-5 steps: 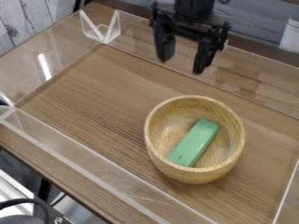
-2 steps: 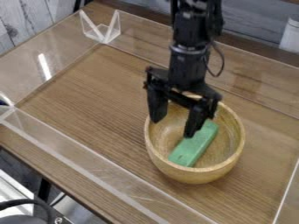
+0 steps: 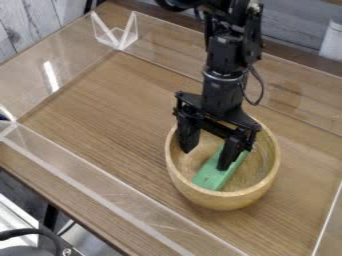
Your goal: Remove the green block from inside the brown bowl and put it on the table
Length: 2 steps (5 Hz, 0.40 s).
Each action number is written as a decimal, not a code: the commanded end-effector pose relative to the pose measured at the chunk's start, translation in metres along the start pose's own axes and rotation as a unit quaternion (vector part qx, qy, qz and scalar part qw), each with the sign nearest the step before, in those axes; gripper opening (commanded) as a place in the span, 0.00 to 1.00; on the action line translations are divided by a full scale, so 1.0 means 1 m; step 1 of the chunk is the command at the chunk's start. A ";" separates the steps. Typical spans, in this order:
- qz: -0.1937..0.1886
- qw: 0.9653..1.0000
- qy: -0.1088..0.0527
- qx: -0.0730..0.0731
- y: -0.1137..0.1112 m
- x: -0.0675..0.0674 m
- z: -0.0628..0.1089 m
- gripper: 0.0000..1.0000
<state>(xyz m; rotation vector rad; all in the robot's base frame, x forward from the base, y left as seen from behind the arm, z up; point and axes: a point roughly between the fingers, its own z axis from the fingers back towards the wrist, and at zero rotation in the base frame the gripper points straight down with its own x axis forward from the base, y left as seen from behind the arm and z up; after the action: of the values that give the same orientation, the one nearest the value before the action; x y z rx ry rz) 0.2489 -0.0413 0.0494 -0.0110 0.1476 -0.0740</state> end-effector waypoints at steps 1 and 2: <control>-0.011 1.000 -0.008 0.001 -0.006 0.004 -0.001 1.00; -0.014 1.000 -0.006 0.000 -0.009 0.006 -0.005 1.00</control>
<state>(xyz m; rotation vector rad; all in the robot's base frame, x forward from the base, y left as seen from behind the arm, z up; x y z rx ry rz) 0.2511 -0.0454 0.0462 -0.0138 0.1496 -0.0850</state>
